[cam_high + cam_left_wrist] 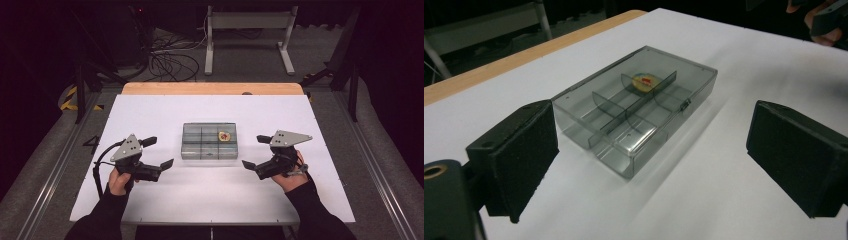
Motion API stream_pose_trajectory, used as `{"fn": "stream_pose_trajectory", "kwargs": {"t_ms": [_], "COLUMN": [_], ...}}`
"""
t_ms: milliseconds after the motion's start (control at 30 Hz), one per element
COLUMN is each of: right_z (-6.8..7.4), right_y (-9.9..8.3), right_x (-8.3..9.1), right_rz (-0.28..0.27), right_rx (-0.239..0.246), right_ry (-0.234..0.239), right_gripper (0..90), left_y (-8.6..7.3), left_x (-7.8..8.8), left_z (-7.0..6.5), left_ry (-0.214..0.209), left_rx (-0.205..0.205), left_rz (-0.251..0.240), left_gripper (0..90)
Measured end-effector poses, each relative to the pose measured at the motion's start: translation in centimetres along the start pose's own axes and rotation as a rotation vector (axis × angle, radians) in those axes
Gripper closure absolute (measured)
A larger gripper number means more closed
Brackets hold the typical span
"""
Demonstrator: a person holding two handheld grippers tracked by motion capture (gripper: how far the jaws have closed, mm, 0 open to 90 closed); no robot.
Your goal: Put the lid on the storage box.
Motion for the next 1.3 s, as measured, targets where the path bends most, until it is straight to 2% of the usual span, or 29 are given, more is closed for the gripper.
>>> {"fn": "stream_pose_trajectory", "kwargs": {"t_ms": [200, 367, 533, 633, 733, 967, 1133, 1300], "right_z": [0.4, 0.4, 0.5, 0.6, 0.6, 0.8, 0.9, 1.0], "right_y": [-1.2, -2.2, -3.1, -3.8, -4.5, -6.4, -7.6, -7.9], "right_x": [0.0, 0.1, 0.1, -0.1, -0.1, -0.1, -0.2, -0.4], "right_rz": [0.007, 0.006, 0.006, 0.023, 0.031, 0.064, 0.094, 0.103], "right_rx": [0.013, -0.001, -0.013, -0.017, -0.024, -0.042, -0.058, -0.055], "right_ry": [-0.004, -0.015, -0.020, -0.022, -0.023, -0.021, -0.022, -0.027], "right_gripper": [1.5, 1.5, 1.4, 1.1, 1.0, 1.0, 0.4, 0.4], "left_y": [-1.8, -3.1, -3.9, -4.5, -5.1, -6.7, -7.1, -7.2], "left_x": [0.3, 0.2, 0.1, 0.2, 0.3, 0.2, 0.5, 0.9], "left_z": [0.2, 0.3, 0.7, 1.1, 1.2, 1.2, 1.0, 1.3], "left_ry": [-0.007, -0.006, 0.003, 0.013, 0.018, 0.006, 0.000, 0.002], "left_rx": [0.005, 0.000, 0.013, 0.031, 0.031, 0.057, 0.055, 0.048], "left_rz": [0.005, 0.010, 0.016, 0.011, 0.010, 0.025, 0.021, 0.018], "left_gripper": [6.9, 6.6, 6.4, 6.6, 6.6, 6.7, 7.2, 7.0]}}
Point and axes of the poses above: each handheld gripper's, and its own axes: x roughly backward along the jaws, y roughly out of its top, z roughly to its left, the point moved 10 cm from there along -x, roughly forward along the jaws, and after that the axes turned 8 degrees about x, right-handed, at the moved point
